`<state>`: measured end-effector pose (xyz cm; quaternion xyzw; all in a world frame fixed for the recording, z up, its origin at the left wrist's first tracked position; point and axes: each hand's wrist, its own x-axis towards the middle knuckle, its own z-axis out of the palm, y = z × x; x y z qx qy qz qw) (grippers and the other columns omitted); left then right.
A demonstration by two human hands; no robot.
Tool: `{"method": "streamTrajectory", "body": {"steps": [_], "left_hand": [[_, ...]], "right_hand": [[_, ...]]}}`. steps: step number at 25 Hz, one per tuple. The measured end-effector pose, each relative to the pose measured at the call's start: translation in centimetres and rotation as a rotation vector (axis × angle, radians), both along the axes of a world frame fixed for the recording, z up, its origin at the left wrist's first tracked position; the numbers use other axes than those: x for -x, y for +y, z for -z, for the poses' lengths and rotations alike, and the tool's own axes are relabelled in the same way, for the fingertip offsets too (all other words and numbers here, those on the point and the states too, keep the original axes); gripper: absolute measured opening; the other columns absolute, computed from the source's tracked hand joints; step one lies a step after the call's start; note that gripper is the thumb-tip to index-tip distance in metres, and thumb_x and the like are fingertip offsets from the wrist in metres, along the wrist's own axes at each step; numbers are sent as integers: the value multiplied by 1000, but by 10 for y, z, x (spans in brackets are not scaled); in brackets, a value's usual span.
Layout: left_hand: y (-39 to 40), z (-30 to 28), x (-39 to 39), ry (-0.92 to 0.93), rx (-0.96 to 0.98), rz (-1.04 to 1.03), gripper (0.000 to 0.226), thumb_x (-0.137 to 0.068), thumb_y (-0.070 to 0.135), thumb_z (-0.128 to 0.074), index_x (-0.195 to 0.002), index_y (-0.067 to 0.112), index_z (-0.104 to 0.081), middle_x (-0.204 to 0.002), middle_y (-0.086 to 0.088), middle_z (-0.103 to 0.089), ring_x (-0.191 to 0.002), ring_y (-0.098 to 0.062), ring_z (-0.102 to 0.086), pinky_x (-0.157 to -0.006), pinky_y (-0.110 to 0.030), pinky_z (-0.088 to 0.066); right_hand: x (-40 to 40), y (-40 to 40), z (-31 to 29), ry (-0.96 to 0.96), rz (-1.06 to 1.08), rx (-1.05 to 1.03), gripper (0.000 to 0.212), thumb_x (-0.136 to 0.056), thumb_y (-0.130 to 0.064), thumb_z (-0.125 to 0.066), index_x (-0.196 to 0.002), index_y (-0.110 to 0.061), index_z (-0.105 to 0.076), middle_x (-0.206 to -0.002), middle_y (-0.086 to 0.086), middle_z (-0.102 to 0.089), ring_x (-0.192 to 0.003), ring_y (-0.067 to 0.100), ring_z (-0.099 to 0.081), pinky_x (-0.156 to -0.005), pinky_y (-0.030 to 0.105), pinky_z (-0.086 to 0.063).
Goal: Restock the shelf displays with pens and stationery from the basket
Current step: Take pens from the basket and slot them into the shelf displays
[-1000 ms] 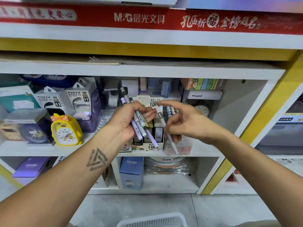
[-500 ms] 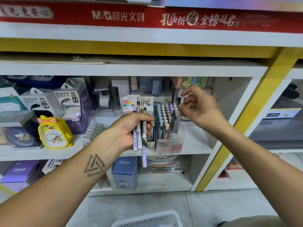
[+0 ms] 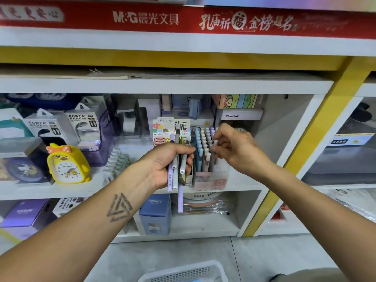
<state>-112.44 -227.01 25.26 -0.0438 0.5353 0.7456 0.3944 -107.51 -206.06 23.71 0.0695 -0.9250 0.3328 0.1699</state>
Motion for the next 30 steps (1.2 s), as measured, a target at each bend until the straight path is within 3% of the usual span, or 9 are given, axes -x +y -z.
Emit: {"method": "streamTrajectory", "body": {"steps": [4,8,11,13,16,19,23,27,30], "left_hand": [[-2,0,0,15,-12,13,13,-91,1,-60,-79,5,-63,-67,-8,-57,-48,-13,-53,-41,-20,-45],[-3,-2,-2,32,-53,56,4,-88,2,-63,-88,6,-64,-68,-7,-57,-49,-12,-53,-41,-19,-45],[-4,-4,-4,74,-108,130,24,-75,5,-70,-98,4,-66,-68,-7,-58,-49,-12,-54,-42,-20,-45],[-5,-5,-4,119,-134,196,31,-72,7,-72,-102,3,-66,-68,-8,-58,-49,-12,-54,-43,-21,-45],[-5,-4,-6,184,-150,283,25,-74,6,-74,-99,2,-68,-70,-10,-60,-50,-14,-55,-45,-22,-45],[-5,-5,-7,196,-153,307,15,-77,10,-75,-91,4,-72,-72,-11,-62,-53,-15,-57,-45,-22,-47],[-5,-5,-4,102,-99,171,18,-82,17,-71,-92,3,-69,-72,-11,-64,-54,-16,-57,-41,-21,-47],[-7,-2,0,64,-27,69,8,-90,7,-62,-98,4,-62,-68,-11,-62,-49,-13,-54,-38,-18,-43],[-6,-3,0,66,-21,70,4,-89,5,-63,-93,5,-62,-68,-10,-60,-46,-12,-51,-38,-18,-42]], "right_hand": [[-1,-1,0,0,-105,-30,28,-92,-14,-70,-89,-32,-49,-74,-2,-68,-72,12,-71,-69,46,-59],[-3,-1,1,75,-72,-188,4,-93,-21,-70,-90,-19,-69,-79,-4,-70,-74,12,-67,-70,43,-56],[-3,-4,-7,103,-13,-240,18,-95,-27,-68,-90,-12,-78,-86,0,-67,-77,19,-62,-72,42,-51],[-4,-12,-16,78,35,-22,18,-96,-29,-66,-95,-16,-77,-86,1,-68,-76,18,-62,-70,37,-51],[-2,-28,-26,-115,11,492,17,-95,-24,-69,-108,-15,-71,-74,6,-72,-58,15,-58,-51,22,-45],[2,-35,-29,-201,-11,702,14,-91,-11,-71,-103,-3,-71,-66,5,-68,-52,15,-54,-45,23,-39],[4,-23,-37,-113,29,956,14,-95,2,-60,-107,2,-68,-76,13,-64,-53,16,-53,-50,25,-42],[3,-6,-40,40,113,689,14,-96,2,-61,-109,-1,-57,-69,13,-59,-49,16,-52,-46,28,-44],[3,4,-38,106,157,431,23,-93,-3,-67,-93,-22,-55,-69,8,-58,-50,15,-58,-48,28,-51]]}}
